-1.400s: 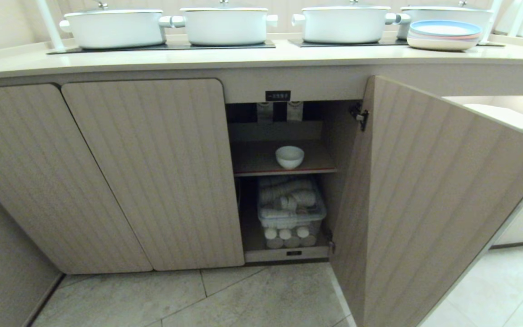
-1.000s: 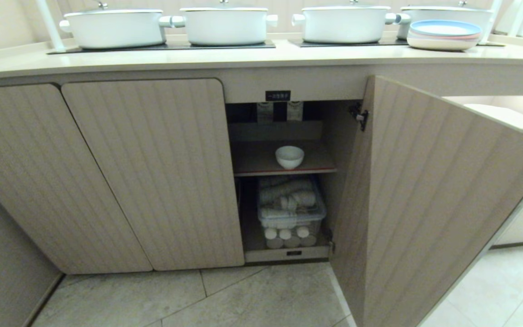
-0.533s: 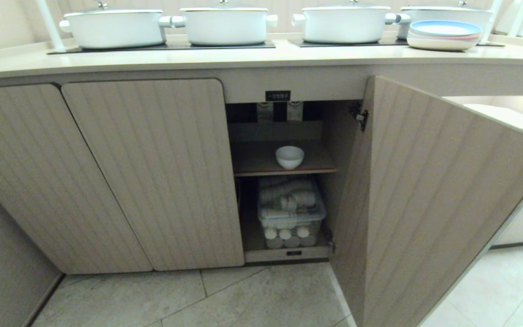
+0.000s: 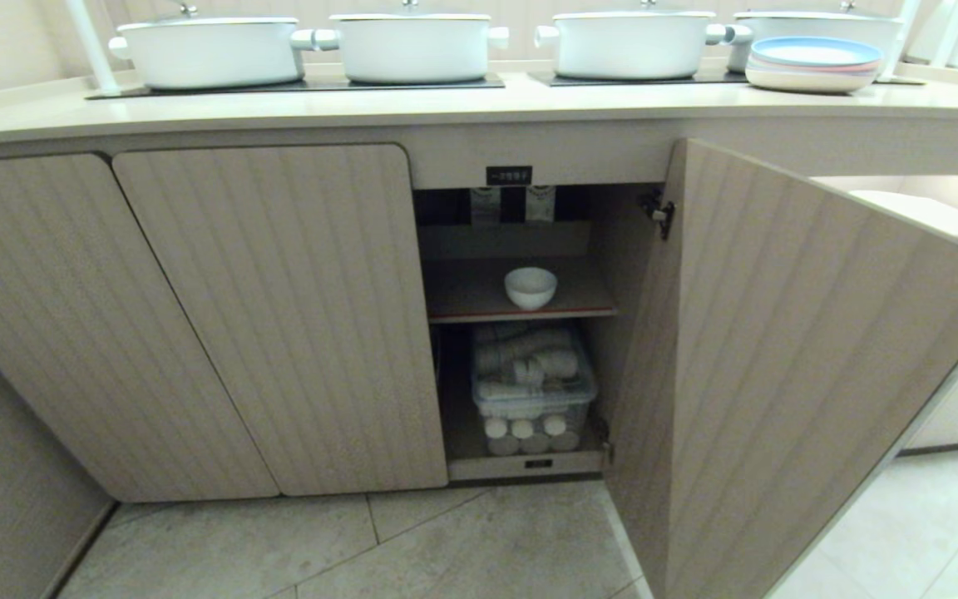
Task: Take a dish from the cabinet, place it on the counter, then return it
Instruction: Take the bowl from the cabinet
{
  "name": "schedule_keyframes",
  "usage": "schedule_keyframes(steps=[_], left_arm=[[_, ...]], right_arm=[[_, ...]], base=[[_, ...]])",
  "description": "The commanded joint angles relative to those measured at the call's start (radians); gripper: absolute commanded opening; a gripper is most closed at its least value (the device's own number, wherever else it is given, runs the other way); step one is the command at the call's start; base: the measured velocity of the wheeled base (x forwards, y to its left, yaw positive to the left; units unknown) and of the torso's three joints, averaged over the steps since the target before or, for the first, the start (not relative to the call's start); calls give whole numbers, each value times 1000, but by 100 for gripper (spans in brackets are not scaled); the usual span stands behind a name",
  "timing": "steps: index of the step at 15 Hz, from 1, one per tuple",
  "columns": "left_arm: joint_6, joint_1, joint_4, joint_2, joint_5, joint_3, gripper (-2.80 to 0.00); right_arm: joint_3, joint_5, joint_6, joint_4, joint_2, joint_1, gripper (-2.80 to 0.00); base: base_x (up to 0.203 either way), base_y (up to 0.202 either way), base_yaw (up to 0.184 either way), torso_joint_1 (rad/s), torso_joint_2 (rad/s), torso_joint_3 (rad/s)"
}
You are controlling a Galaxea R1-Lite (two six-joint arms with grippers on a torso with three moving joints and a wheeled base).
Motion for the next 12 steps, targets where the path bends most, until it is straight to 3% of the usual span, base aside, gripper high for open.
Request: schedule_keyframes(steps=[1, 5, 12], left_arm=[[0, 0, 0, 0, 0, 0, -280], [0, 0, 0, 0, 0, 0, -280], [1, 0, 0, 0, 2, 0, -280]], right_arm=[[0, 0, 0, 0, 0, 0, -280], [0, 0, 0, 0, 0, 0, -280], [0, 0, 0, 0, 0, 0, -280]], base=[[0, 0, 0, 0, 0, 0], [1, 13, -2, 0, 1, 0], [0, 185, -2, 2, 3, 1]])
